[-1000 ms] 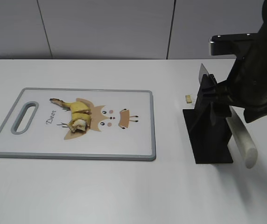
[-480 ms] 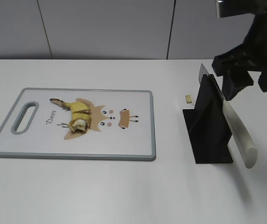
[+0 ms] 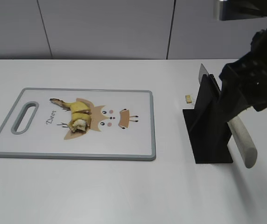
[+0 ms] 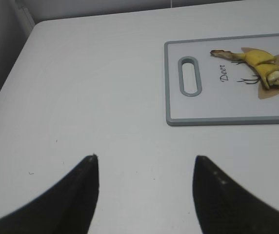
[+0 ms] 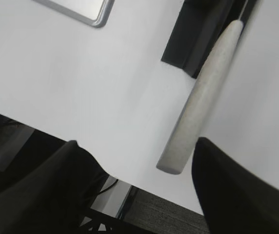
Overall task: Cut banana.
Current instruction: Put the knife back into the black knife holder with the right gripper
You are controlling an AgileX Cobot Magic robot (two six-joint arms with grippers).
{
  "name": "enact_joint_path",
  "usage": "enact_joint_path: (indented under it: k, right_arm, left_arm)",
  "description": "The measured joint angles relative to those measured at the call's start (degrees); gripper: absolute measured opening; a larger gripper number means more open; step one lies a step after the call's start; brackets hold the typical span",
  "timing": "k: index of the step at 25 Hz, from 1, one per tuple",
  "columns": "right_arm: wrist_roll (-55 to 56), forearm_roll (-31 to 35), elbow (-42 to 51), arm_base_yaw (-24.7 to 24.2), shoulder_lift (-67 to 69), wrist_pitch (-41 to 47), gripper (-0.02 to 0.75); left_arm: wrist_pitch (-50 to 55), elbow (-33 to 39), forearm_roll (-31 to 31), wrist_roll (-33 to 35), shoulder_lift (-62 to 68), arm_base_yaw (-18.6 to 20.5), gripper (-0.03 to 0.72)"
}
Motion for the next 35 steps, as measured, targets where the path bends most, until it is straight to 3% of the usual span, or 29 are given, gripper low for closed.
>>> enact_joint_path:
  k: [14,25,35]
  right_arm:
    - [-13.6,0.6,20.4,0.0,-26.1,-2.8,0.545]
    - [-15.2,-4.0,38.5,0.0,-52.2,-6.9,0.545]
    - [-15.4,-4.4,39.9,0.0,-69.0,-9.0,0.545]
  left_arm:
    - [0.0,0.0,0.0,0.0,0.0,0.0,0.583]
    - [0.0,0.0,0.0,0.0,0.0,0.0,0.581]
    - [0.0,0.0,0.0,0.0,0.0,0.0,0.581]
